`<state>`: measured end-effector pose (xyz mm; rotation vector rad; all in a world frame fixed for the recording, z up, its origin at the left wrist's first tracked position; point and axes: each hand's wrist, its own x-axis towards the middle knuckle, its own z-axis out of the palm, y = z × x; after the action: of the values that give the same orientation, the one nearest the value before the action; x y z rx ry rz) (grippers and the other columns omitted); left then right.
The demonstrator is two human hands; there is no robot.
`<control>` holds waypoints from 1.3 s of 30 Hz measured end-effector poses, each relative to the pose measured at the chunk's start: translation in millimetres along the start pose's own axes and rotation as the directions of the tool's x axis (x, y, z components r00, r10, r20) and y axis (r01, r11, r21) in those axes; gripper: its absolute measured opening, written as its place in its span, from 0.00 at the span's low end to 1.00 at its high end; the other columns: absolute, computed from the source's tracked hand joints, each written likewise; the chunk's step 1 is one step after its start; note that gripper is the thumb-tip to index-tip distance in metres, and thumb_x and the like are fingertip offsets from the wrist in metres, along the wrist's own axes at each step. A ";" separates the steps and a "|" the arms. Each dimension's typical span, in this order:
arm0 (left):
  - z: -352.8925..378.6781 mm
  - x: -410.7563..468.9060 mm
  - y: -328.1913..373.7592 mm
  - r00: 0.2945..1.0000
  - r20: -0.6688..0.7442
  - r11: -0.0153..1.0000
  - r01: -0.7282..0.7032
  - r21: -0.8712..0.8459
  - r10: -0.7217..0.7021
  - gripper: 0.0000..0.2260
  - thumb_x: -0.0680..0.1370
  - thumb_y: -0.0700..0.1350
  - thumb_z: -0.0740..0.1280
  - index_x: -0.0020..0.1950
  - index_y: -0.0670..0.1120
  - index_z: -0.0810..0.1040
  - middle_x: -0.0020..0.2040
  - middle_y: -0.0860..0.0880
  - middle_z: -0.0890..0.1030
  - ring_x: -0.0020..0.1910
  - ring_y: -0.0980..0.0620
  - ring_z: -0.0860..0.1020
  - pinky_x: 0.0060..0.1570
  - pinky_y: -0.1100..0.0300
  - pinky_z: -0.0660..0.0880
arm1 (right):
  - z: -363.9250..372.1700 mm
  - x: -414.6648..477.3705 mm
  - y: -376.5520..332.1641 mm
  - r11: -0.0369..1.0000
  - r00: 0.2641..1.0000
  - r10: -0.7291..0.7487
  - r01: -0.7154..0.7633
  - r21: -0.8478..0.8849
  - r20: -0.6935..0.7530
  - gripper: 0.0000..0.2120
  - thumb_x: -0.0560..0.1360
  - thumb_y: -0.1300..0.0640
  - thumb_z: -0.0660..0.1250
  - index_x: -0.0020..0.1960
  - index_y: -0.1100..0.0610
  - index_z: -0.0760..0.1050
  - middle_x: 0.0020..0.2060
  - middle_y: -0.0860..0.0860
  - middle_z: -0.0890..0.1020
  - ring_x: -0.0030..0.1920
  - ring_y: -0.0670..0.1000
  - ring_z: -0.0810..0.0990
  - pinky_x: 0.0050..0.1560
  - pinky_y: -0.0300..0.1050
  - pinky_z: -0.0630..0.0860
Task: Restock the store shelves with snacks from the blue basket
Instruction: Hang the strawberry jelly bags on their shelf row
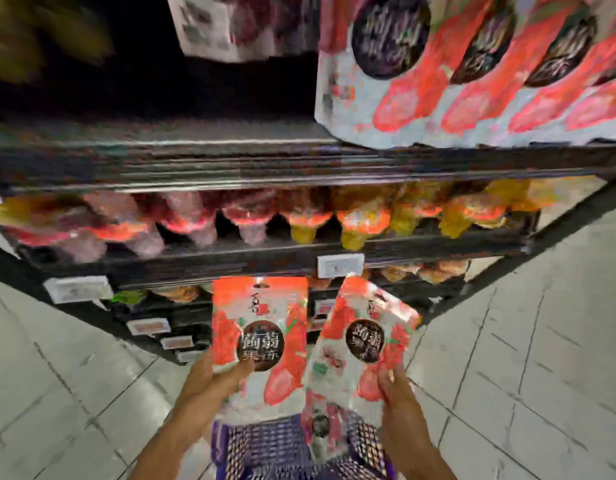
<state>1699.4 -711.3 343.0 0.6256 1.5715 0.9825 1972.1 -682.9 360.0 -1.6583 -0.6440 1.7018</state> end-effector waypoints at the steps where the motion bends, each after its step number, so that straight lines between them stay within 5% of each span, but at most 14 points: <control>1: 0.8 -7.2 21.8 0.999 0.010 0.999 -0.035 -0.021 0.036 0.36 0.59 0.61 0.79 0.63 0.53 0.74 0.51 0.50 0.84 0.39 0.57 0.84 0.40 0.56 0.78 | 0.6 -13.5 -15.3 0.999 0.997 -0.052 0.052 0.017 0.050 0.15 0.71 0.35 0.67 0.51 0.41 0.68 0.53 0.40 0.72 0.52 0.34 0.76 0.61 0.31 0.70; 2: -0.2 -14.8 41.7 0.997 0.016 0.996 -0.080 -0.025 0.081 0.36 0.57 0.61 0.78 0.63 0.53 0.76 0.49 0.51 0.85 0.39 0.56 0.84 0.42 0.55 0.78 | -1.1 -19.3 -23.3 0.992 0.996 -0.049 0.040 0.121 0.074 0.21 0.67 0.31 0.67 0.53 0.42 0.71 0.53 0.45 0.75 0.53 0.41 0.77 0.62 0.40 0.72; 4: -0.3 -19.7 75.6 0.991 -0.016 0.991 -0.132 -0.035 0.131 0.35 0.55 0.57 0.81 0.60 0.52 0.77 0.39 0.54 0.85 0.34 0.57 0.82 0.41 0.54 0.76 | -5.5 -26.9 -44.9 0.916 0.987 -0.034 -0.033 0.399 0.159 0.16 0.71 0.46 0.69 0.56 0.52 0.78 0.50 0.57 0.82 0.52 0.56 0.82 0.59 0.60 0.76; 5: 2.0 -23.2 87.5 0.986 -0.014 0.985 -0.164 -0.057 0.164 0.34 0.56 0.56 0.81 0.59 0.49 0.76 0.35 0.54 0.83 0.31 0.57 0.80 0.38 0.57 0.76 | -3.7 -34.8 -55.5 0.897 0.982 -0.073 -0.011 0.441 0.174 0.13 0.71 0.49 0.68 0.52 0.55 0.81 0.45 0.58 0.84 0.48 0.58 0.83 0.53 0.61 0.79; 8: 4.1 -40.8 114.9 0.956 -0.040 0.955 -0.293 -0.056 0.291 0.31 0.56 0.59 0.77 0.54 0.48 0.76 0.33 0.55 0.81 0.28 0.58 0.78 0.28 0.62 0.73 | 2.5 -44.0 -81.2 0.861 0.969 -0.169 0.057 0.506 0.178 0.12 0.72 0.44 0.66 0.39 0.50 0.82 0.30 0.48 0.82 0.31 0.47 0.83 0.31 0.43 0.80; 9: 4.1 -45.2 123.0 0.949 -0.044 0.946 -0.316 -0.066 0.314 0.28 0.56 0.59 0.77 0.52 0.49 0.77 0.35 0.56 0.82 0.29 0.58 0.79 0.27 0.63 0.74 | 4.7 -47.4 -89.3 0.867 0.957 -0.202 0.075 0.493 0.209 0.12 0.70 0.43 0.69 0.47 0.50 0.82 0.37 0.47 0.85 0.37 0.47 0.85 0.35 0.44 0.82; 11: 3.2 -51.7 133.7 0.933 -0.030 0.929 -0.360 -0.087 0.359 0.22 0.61 0.55 0.80 0.52 0.53 0.81 0.42 0.55 0.86 0.37 0.57 0.83 0.31 0.65 0.77 | 7.8 -54.8 -102.0 0.876 0.909 -0.272 0.097 0.473 0.316 0.35 0.63 0.47 0.81 0.67 0.50 0.74 0.60 0.54 0.82 0.60 0.57 0.81 0.56 0.61 0.80; 12: 3.4 -55.6 139.4 0.925 -0.023 0.918 -0.380 -0.114 0.379 0.19 0.63 0.52 0.80 0.52 0.56 0.82 0.45 0.54 0.86 0.41 0.56 0.85 0.34 0.66 0.78 | 7.6 -57.7 -105.6 0.874 0.871 -0.310 0.102 0.476 0.382 0.45 0.59 0.53 0.84 0.72 0.49 0.68 0.66 0.57 0.78 0.66 0.61 0.76 0.62 0.68 0.73; 14: 4.4 -60.9 150.5 0.910 -0.027 0.898 -0.412 -0.151 0.413 0.16 0.65 0.49 0.75 0.51 0.59 0.82 0.48 0.52 0.86 0.45 0.54 0.85 0.36 0.66 0.79 | 9.1 -60.5 -115.3 0.885 0.850 -0.357 0.176 0.431 0.386 0.45 0.62 0.63 0.79 0.74 0.45 0.65 0.68 0.58 0.76 0.67 0.64 0.74 0.63 0.71 0.70; 17: 8.0 -66.3 163.9 0.889 -0.033 0.871 -0.455 -0.186 0.457 0.16 0.66 0.47 0.73 0.53 0.58 0.81 0.49 0.54 0.86 0.46 0.56 0.85 0.36 0.67 0.79 | 13.0 -62.8 -128.5 0.873 0.853 -0.445 0.345 0.344 0.274 0.38 0.69 0.71 0.72 0.72 0.46 0.67 0.62 0.56 0.81 0.60 0.60 0.80 0.55 0.59 0.80; 19: 11.5 -66.3 169.2 0.879 -0.053 0.860 -0.475 -0.186 0.474 0.18 0.66 0.46 0.73 0.55 0.54 0.79 0.49 0.53 0.86 0.46 0.55 0.85 0.37 0.68 0.79 | 13.6 -62.6 -139.3 0.853 0.834 -0.509 0.453 0.260 0.213 0.33 0.67 0.67 0.75 0.67 0.45 0.72 0.57 0.54 0.83 0.55 0.56 0.83 0.47 0.49 0.82; 27: 21.8 -54.9 180.7 0.883 -0.100 0.853 -0.470 -0.229 0.459 0.11 0.66 0.49 0.73 0.48 0.54 0.83 0.48 0.49 0.86 0.45 0.50 0.85 0.37 0.64 0.80 | 15.3 -64.7 -172.7 0.795 0.781 -0.606 0.602 0.073 0.150 0.30 0.57 0.53 0.85 0.56 0.45 0.79 0.51 0.54 0.86 0.51 0.56 0.86 0.43 0.46 0.83; 35: 23.6 -52.1 185.4 0.861 -0.172 0.853 -0.502 -0.144 0.478 0.04 0.66 0.48 0.73 0.40 0.56 0.83 0.44 0.52 0.87 0.42 0.55 0.85 0.34 0.68 0.78 | 22.1 -71.4 -190.4 0.696 0.693 -0.706 0.717 -0.036 0.145 0.24 0.67 0.57 0.79 0.59 0.45 0.76 0.49 0.45 0.85 0.48 0.45 0.85 0.41 0.34 0.80; 39: 14.5 -49.8 184.1 0.856 -0.203 0.855 -0.504 -0.126 0.475 0.04 0.65 0.47 0.74 0.38 0.56 0.82 0.44 0.52 0.87 0.41 0.55 0.85 0.34 0.68 0.78 | 28.9 -70.7 -200.1 0.659 0.664 -0.733 0.747 -0.089 0.145 0.19 0.68 0.64 0.74 0.51 0.43 0.78 0.42 0.46 0.85 0.43 0.43 0.84 0.39 0.32 0.78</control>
<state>1704.5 -654.0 525.3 0.8637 1.4719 1.5762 1965.6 -601.5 558.0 -1.1298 -1.3106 1.1312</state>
